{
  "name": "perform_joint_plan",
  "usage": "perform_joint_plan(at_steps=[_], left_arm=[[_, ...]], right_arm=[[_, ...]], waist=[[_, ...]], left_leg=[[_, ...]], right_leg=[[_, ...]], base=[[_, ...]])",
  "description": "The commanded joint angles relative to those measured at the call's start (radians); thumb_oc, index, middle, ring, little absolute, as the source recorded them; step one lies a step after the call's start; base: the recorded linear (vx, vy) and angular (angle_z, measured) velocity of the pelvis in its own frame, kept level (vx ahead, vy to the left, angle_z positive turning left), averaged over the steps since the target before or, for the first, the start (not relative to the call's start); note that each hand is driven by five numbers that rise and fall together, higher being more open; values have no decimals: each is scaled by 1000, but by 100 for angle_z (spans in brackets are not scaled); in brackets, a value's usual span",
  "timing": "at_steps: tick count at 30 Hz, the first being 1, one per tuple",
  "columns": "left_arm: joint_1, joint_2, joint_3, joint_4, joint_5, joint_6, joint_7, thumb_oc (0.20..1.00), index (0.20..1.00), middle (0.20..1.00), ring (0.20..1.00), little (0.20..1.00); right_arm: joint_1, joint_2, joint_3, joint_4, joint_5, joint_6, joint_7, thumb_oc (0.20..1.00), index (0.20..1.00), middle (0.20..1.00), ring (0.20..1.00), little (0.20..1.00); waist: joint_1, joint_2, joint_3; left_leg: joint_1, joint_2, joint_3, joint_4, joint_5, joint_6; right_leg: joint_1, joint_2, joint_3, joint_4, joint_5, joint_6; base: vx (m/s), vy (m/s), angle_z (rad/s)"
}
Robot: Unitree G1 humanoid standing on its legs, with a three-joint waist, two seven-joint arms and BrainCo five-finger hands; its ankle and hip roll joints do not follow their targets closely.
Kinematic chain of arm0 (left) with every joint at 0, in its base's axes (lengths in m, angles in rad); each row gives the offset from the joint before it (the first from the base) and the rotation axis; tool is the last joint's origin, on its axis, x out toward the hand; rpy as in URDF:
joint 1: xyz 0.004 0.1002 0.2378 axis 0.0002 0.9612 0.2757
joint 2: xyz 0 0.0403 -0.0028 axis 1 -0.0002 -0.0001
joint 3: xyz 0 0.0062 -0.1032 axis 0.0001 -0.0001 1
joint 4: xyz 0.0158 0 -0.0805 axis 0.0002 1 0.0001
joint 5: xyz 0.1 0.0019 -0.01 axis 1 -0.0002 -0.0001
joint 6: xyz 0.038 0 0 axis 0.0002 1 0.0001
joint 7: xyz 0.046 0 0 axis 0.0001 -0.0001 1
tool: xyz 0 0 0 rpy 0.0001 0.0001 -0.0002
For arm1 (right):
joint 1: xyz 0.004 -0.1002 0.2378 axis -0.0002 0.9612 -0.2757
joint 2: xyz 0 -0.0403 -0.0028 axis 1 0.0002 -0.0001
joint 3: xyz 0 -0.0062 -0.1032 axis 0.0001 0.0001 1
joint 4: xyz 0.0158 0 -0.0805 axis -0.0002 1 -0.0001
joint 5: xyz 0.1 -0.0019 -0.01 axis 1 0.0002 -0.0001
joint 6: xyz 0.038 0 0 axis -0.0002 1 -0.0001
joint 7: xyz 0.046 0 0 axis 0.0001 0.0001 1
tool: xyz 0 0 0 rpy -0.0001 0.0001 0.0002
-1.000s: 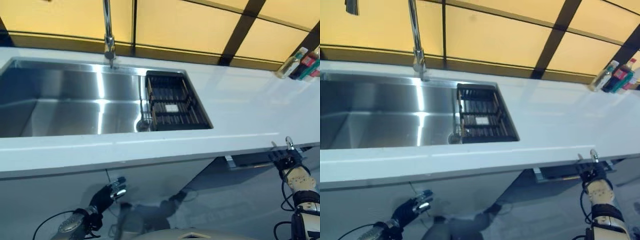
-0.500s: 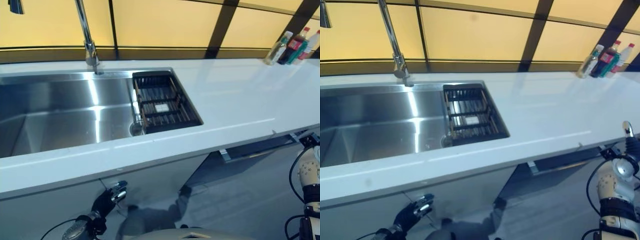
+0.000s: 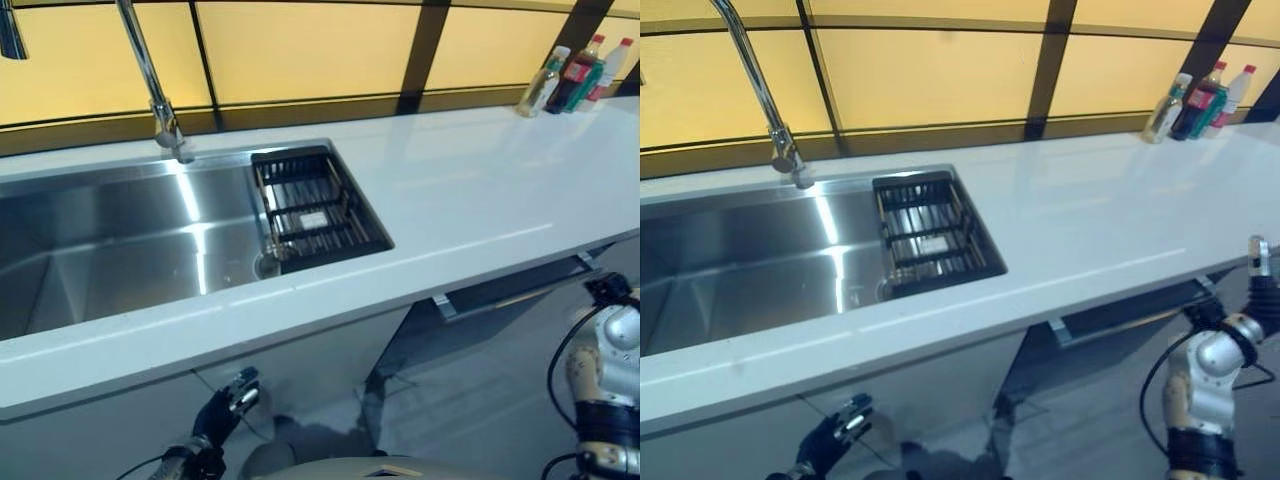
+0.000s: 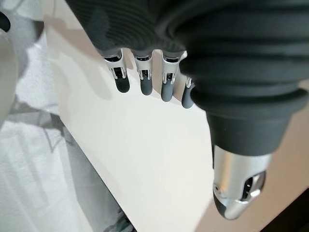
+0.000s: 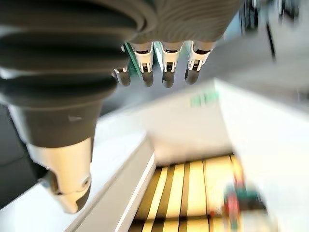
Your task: Pick up plates and place into dishwasher.
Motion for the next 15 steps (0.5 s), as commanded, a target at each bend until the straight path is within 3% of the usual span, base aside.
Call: perform_joint_plan(at_steps=[1, 4, 15], left_arm=[[-80, -41, 96, -143, -23, -161, -34, 1000, 1000, 1000, 1000, 1000], [-73, -50, 112, -176, -15, -180, -30, 1000, 1000, 1000, 1000, 1000], [-96, -31, 92, -292, -76, -192, -39, 1000, 1000, 1000, 1000, 1000]], right_arm=[[52, -34, 12, -125, 79, -121, 252, 1000, 1000, 1000, 1000, 1000], [118, -33, 49, -189, 138, -123, 408, 1000, 1000, 1000, 1000, 1000], [159, -73, 275, -247, 144, -38, 649, 1000, 1000, 1000, 1000, 1000]], waist=[[-38, 16, -23], [-48, 15, -33], [-33, 20, -40]], left_leg=[[74, -7, 38, -101, -27, 48], [80, -2, 45, -115, -18, 39], [68, -1, 39, -105, -14, 23]], right_leg=[[-21, 32, -47, -3, 50, 8], [-16, 33, -55, -8, 44, 4], [-16, 30, -94, -2, 19, -11]], base=[[-33, 32, -2], [-41, 23, -2], [-56, 7, -2]])
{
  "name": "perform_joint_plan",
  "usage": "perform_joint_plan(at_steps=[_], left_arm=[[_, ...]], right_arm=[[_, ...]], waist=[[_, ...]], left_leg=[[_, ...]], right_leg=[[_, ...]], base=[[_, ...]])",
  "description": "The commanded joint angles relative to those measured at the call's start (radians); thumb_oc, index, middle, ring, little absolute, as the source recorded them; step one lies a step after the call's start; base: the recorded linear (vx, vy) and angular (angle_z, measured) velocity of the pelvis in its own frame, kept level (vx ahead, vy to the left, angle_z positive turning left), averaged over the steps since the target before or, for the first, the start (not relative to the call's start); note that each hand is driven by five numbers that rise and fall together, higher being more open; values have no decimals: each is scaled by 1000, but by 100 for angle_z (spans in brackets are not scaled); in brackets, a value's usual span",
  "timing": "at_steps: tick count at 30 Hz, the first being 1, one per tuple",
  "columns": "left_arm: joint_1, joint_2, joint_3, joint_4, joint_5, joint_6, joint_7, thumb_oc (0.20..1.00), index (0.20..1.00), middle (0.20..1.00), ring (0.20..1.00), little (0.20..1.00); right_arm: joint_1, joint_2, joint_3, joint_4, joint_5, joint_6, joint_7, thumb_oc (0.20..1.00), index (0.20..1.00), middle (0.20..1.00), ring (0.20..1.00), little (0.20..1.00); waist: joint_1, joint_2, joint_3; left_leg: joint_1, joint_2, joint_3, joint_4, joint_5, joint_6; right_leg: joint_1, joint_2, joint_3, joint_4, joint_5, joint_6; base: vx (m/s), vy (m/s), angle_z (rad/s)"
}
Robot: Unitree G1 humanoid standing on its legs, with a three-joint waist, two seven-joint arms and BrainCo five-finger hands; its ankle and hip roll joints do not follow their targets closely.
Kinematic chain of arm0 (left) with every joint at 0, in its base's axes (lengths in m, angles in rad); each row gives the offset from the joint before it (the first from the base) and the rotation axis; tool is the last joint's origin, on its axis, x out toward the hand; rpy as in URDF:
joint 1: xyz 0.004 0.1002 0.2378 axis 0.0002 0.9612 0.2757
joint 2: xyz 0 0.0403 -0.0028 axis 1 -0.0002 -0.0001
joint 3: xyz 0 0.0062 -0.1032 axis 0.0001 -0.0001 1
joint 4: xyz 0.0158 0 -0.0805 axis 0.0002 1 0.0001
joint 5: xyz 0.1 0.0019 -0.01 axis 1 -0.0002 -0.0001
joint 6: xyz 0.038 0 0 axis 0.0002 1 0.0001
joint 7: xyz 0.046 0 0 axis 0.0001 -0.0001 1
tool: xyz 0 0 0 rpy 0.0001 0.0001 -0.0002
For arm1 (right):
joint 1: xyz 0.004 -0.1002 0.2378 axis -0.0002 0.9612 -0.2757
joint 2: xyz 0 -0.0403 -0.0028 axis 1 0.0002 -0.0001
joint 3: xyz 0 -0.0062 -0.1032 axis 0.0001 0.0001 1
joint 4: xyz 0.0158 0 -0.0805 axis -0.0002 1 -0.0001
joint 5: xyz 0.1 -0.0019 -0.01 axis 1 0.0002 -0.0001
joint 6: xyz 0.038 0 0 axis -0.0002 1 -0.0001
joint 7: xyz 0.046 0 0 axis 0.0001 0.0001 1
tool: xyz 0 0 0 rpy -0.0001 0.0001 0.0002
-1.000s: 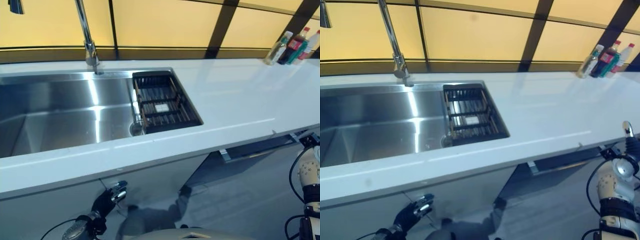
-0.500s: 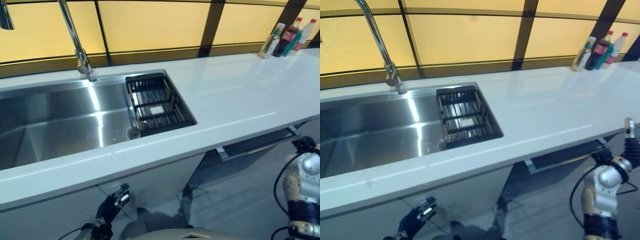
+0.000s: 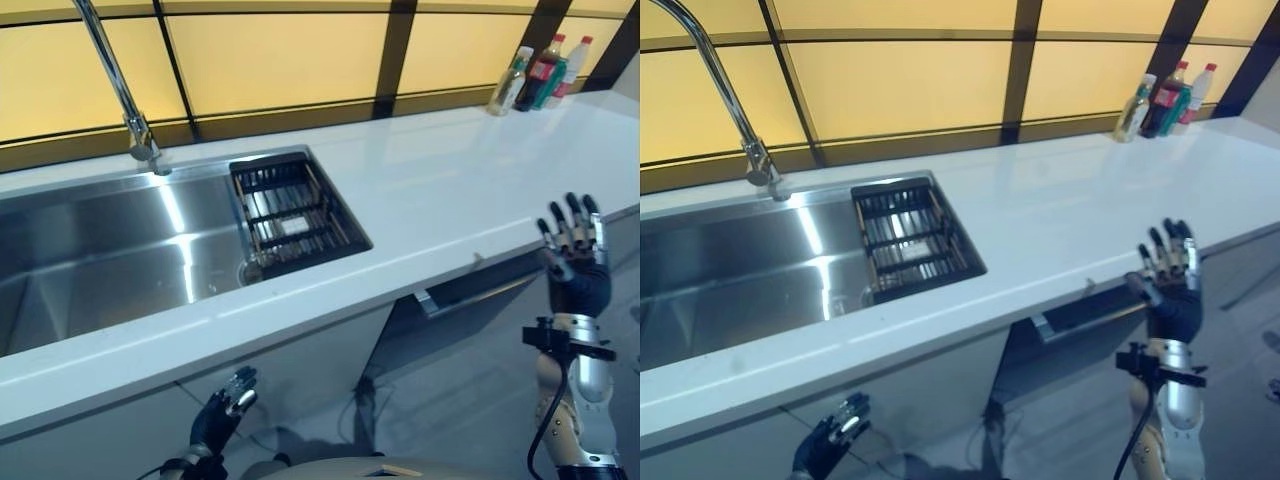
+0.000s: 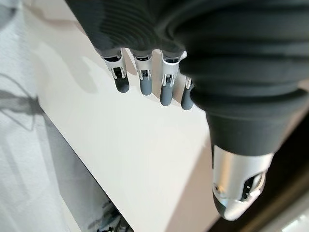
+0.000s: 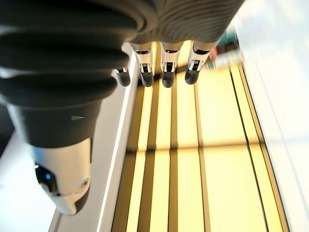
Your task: Pick up plates and place into dishwasher.
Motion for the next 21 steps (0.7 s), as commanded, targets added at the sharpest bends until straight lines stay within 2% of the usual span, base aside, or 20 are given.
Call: perform_joint_plan(at_steps=[1, 4, 6, 9, 13, 21], left_arm=[[-161, -5, 56, -181, -71, -166, -25, 1000, 1000, 1000, 1000, 1000], [-167, -4, 48, -168, -82, -161, -10, 1000, 1000, 1000, 1000, 1000], [-180, -6, 41, -152, -81, -148, 5, 1000, 1000, 1000, 1000, 1000], [-193, -7, 18, -139, -61, -135, 13, 1000, 1000, 1000, 1000, 1000], [-200, -4, -9, -134, -43, -123, 18, 1000, 1000, 1000, 1000, 1000], [-200, 3, -23, -133, -55, -106, 1, 1000, 1000, 1000, 1000, 1000]], right_arm=[[-34, -58, 80, -58, 26, 9, 96, 1000, 1000, 1000, 1000, 1000], [-42, -58, 159, -21, 34, 40, 193, 1000, 1000, 1000, 1000, 1000], [-55, -66, 235, 28, 25, 95, 287, 1000, 1000, 1000, 1000, 1000], [-88, -66, 327, 135, 35, 133, 335, 1000, 1000, 1000, 1000, 1000], [-112, -35, 382, 220, 39, 138, 316, 1000, 1000, 1000, 1000, 1000], [-90, -14, 399, 217, 46, 116, 286, 1000, 1000, 1000, 1000, 1000]], waist=[[0, 16, 15], [16, 15, 14], [34, 12, 12], [61, 8, 10], [83, 10, 7], [80, 18, 18]], left_leg=[[14, -15, 11, 81, -114, 42], [10, -16, -4, 78, -109, 38], [9, -16, -22, 68, -102, 31], [9, -15, -41, 57, -94, 23], [0, -14, -57, 49, -83, 18], [3, -13, -59, 44, -83, 19]], right_leg=[[15, 27, -75, 6, 14, 2], [20, 22, -94, 1, 13, 2], [26, 18, -115, -12, 17, 2], [36, 12, -147, -27, 23, 3], [39, 10, -173, -32, 23, 3], [38, 9, -183, -30, 19, 6]], base=[[-57, 4, 10], [-47, -1, 14], [-45, -12, 18], [-30, -21, 26], [-19, -9, 19], [-24, 2, 6]])
